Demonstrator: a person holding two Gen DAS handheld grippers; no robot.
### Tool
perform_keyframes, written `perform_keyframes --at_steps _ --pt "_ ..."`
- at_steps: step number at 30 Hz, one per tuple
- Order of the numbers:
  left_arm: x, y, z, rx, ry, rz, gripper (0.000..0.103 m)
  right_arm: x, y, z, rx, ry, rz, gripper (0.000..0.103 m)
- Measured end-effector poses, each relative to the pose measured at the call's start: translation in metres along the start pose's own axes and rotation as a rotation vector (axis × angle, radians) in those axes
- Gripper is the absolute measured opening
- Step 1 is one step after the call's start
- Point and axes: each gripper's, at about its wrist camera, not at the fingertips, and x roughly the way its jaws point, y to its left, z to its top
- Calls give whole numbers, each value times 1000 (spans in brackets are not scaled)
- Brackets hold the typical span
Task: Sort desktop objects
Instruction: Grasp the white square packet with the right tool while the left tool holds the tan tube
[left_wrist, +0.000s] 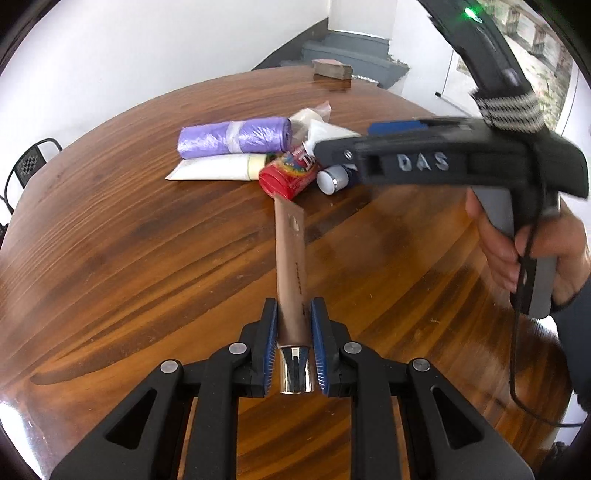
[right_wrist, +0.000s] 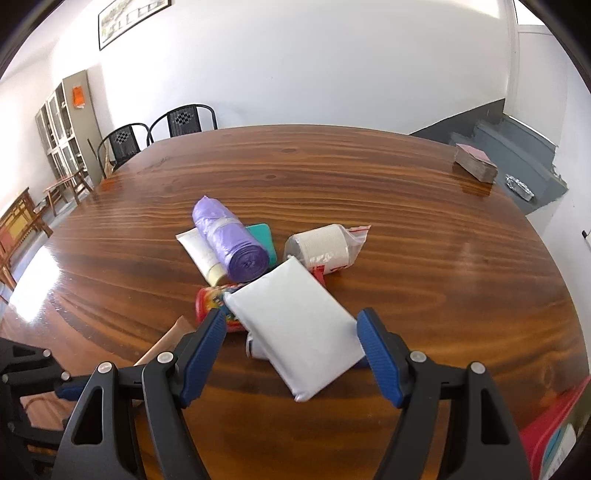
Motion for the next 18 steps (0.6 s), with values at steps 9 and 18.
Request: perform_keyframes --at_steps 9,18 --pt "2 -4 0 -13 -23 -14 19 6 -1 -9 -14 11 -9 70" --pt "-16 -8 3 -35 -81 -29 19 -21 3 -24 15 -17 27 54"
